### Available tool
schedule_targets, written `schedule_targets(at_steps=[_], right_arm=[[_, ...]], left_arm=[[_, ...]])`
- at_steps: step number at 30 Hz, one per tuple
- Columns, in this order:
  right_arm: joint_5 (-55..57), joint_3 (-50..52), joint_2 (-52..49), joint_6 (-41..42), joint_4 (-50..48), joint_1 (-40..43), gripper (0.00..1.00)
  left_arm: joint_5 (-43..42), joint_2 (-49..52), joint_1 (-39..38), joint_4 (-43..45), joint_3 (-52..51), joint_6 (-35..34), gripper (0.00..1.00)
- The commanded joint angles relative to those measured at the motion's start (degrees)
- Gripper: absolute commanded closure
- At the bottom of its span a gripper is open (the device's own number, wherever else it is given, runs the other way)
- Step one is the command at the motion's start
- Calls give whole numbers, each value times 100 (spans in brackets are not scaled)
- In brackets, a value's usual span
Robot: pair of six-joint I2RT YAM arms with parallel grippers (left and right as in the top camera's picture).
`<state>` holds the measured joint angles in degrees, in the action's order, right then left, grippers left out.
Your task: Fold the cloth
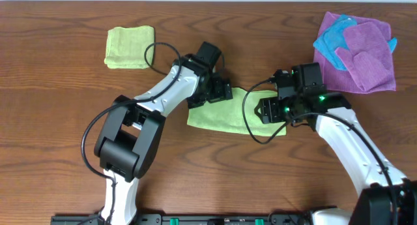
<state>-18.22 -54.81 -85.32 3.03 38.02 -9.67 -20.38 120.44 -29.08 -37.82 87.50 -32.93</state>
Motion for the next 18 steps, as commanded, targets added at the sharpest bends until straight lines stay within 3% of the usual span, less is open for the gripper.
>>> schedule_targets(at_steps=[1, 6, 10, 18], right_arm=[[151, -81, 33, 79, 131, -11, 29], [896, -81, 33, 79, 393, -9, 29], [1655, 24, 11, 63, 376, 151, 27], [-254, 372, -269, -531, -444, 1550, 25]], left_arm=[[170, 61, 24, -282, 310, 170, 3], [629, 61, 26, -1051, 328, 205, 4], [509, 31, 24, -1169, 393, 466, 5], [409, -37, 22, -1296, 481, 468, 7]])
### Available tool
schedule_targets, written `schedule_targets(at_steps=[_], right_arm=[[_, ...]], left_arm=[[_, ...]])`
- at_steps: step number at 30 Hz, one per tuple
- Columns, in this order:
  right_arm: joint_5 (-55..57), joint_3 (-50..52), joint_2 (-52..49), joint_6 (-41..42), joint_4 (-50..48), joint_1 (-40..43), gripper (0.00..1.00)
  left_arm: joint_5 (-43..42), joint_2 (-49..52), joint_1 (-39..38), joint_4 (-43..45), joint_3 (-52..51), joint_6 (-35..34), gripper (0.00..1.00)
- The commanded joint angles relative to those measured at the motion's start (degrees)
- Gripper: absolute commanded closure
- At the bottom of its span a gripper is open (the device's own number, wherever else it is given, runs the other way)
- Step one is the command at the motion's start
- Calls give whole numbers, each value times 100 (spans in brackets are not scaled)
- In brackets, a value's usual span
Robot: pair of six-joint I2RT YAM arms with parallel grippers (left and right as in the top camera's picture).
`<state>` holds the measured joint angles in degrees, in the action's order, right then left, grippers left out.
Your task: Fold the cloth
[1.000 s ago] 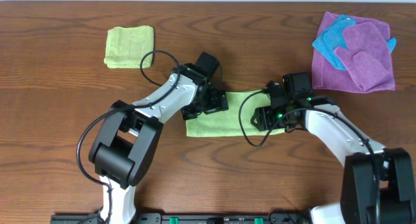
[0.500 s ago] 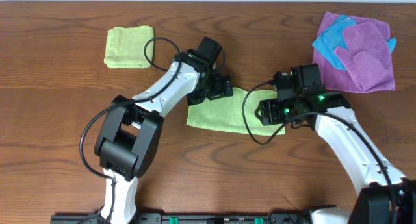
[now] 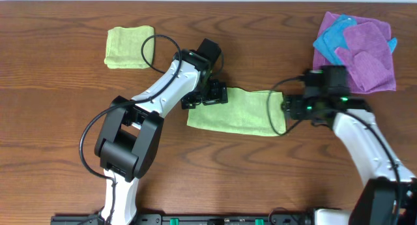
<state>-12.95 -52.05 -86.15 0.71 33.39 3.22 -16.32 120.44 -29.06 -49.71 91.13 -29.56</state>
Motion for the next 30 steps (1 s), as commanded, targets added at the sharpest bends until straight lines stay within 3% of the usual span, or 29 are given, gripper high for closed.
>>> schedule_targets(at_steps=[1, 5, 7, 9, 11, 12, 21, 30], right_arm=[[-916, 101, -291, -326, 57, 315, 25], [-1156, 111, -780, -334, 87, 214, 23], [-1172, 111, -1071, -260, 103, 96, 23], [-1147, 111, -1248, -249, 103, 48, 24], [-1126, 111, -1344, -247, 81, 48, 24], [-1121, 111, -1373, -245, 61, 48, 24], [-1091, 116, -1394, 101, -63, 44, 25], [-1088, 267, -1419, 577, -70, 37, 29]], left_arm=[[28, -37, 17, -160, 118, 144, 12], [404, -33, 17, -282, 87, 247, 17], [601, -20, 15, -297, 83, 258, 41], [627, -20, 15, -297, 83, 260, 51], [664, -20, 15, -289, 83, 260, 73], [756, -15, 15, -291, 81, 258, 78], [1099, 4, 11, -181, -238, 280, 92], [1143, 20, 11, 50, -636, 278, 94]])
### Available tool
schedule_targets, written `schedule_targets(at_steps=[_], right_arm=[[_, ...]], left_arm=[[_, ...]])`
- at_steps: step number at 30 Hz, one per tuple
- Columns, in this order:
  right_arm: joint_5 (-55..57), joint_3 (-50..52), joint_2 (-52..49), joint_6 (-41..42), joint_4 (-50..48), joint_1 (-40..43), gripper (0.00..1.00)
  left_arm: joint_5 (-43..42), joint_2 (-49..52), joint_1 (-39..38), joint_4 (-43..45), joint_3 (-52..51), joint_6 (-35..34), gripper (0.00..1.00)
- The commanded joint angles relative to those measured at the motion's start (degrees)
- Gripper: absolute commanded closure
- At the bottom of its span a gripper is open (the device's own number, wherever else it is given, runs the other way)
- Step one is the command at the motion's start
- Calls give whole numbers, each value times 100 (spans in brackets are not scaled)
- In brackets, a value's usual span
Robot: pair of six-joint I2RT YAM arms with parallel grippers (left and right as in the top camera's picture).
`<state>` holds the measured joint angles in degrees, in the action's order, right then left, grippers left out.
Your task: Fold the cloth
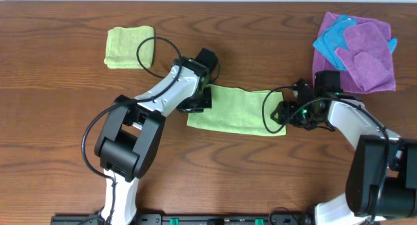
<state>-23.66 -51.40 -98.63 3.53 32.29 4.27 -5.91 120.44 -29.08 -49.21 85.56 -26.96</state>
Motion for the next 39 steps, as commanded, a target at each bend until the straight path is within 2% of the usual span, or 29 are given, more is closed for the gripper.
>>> schedule_targets(at_steps=[1, 8, 23, 27, 29, 32, 39], right_arm=[[-15, 234, -181, 337, 37, -79, 30], [-17, 592, -184, 466, -153, -157, 32], [76, 621, -184, 680, -249, -503, 38], [289, 621, -184, 739, -326, -599, 52], [337, 621, -181, 743, -354, -601, 68], [636, 621, -181, 933, -356, -601, 99], [883, 581, -177, 1169, -337, -590, 98]], left_arm=[[103, 20, 13, -2, -90, 17, 94], [9, 20, 13, -52, -109, 17, 94], [-120, 20, -17, -385, -109, -4, 94], [-127, 20, -72, -391, -109, -4, 94], [-116, 20, -107, -389, -109, -4, 94], [-114, 20, -136, -348, -109, -2, 94], [-94, 20, -133, -348, -109, 20, 94]])
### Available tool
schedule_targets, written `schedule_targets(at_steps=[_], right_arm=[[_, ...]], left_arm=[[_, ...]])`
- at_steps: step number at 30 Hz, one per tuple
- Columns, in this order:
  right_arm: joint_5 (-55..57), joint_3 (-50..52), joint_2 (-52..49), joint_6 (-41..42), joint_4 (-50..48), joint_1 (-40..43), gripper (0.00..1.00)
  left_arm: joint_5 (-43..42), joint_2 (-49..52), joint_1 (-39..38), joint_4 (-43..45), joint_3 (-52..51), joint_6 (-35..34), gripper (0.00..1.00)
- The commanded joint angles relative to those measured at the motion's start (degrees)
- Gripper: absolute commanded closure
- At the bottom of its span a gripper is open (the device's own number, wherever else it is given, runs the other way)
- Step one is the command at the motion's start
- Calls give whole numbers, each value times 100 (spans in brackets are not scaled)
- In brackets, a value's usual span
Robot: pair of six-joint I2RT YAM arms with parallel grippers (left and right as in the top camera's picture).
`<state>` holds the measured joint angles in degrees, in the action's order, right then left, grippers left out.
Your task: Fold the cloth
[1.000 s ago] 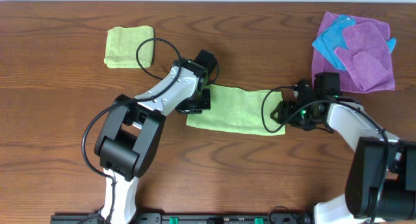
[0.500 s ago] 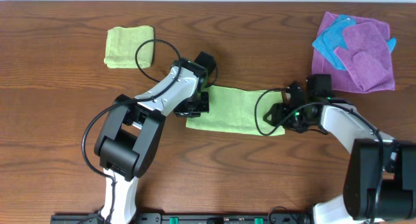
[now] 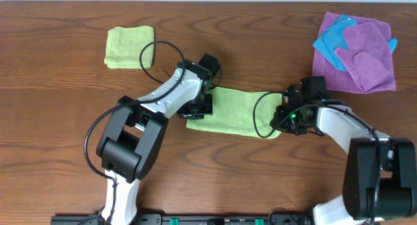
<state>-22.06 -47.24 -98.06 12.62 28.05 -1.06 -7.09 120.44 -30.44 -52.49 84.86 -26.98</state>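
A light green cloth point(image 3: 236, 113) lies in the middle of the table as a long strip, folded lengthwise. My left gripper point(image 3: 198, 109) is down at its left end, over the cloth's edge. My right gripper point(image 3: 282, 118) is down at its right end, where the corner looks slightly rounded in. From overhead the wrists hide the fingertips, so whether either gripper is open or shut on the cloth does not show.
A folded light green cloth point(image 3: 129, 47) lies at the back left. A pile of purple and blue cloths point(image 3: 358, 50) sits at the back right. Black cables loop off both wrists over the wooden table point(image 3: 58, 120).
My left gripper has shifted a little toward the front along the cloth's left end. My right gripper has moved slightly left onto the right end, and that corner now looks pulled in.
First both grippers were on the cloth, the right one over its right part. Then the right gripper stood off to the right, leaving the cloth flat as a long strip. Then each gripper was at one end of the strip, and now both sit on those ends.
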Motion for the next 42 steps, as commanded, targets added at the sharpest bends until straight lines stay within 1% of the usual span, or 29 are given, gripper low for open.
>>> schedule_targets(at_steps=[1, 4, 9, 13, 18, 25, 33, 39, 40, 41, 42], right_arm=[[697, 125, -234, 365, 129, -66, 98], [501, -122, -175, 522, 417, -184, 98], [922, -610, 133, 538, 905, -433, 98], [918, -938, 356, 535, 1169, -632, 99], [879, -1054, 457, 693, 1290, -984, 98], [815, -1204, 463, 1058, 1311, -1683, 99], [813, -1790, 463, 1075, 1464, -1982, 98], [837, -1917, 463, 1198, 1469, -2142, 98], [848, -1917, 463, 1222, 1462, -2170, 98], [855, -1917, 463, 1224, 1462, -2197, 98], [863, -1917, 463, 1255, 1458, -2227, 99]], left_arm=[[22, 20, 2, -20, -39, 22, 94], [22, 20, 0, -70, -39, 22, 94], [22, 20, 2, -87, -39, 24, 94], [20, 20, 4, -85, -39, 94, 94], [-42, 20, 2, -85, -39, 109, 94], [-42, 20, 2, -85, -39, 109, 94], [-44, 20, 2, -111, -39, 109, 94], [-44, 20, 2, -118, -39, 107, 94], [-44, 20, 4, -118, -37, 107, 87], [-42, 20, 4, -127, -37, 109, 63], [-46, 20, 9, -129, -37, 109, 49]])
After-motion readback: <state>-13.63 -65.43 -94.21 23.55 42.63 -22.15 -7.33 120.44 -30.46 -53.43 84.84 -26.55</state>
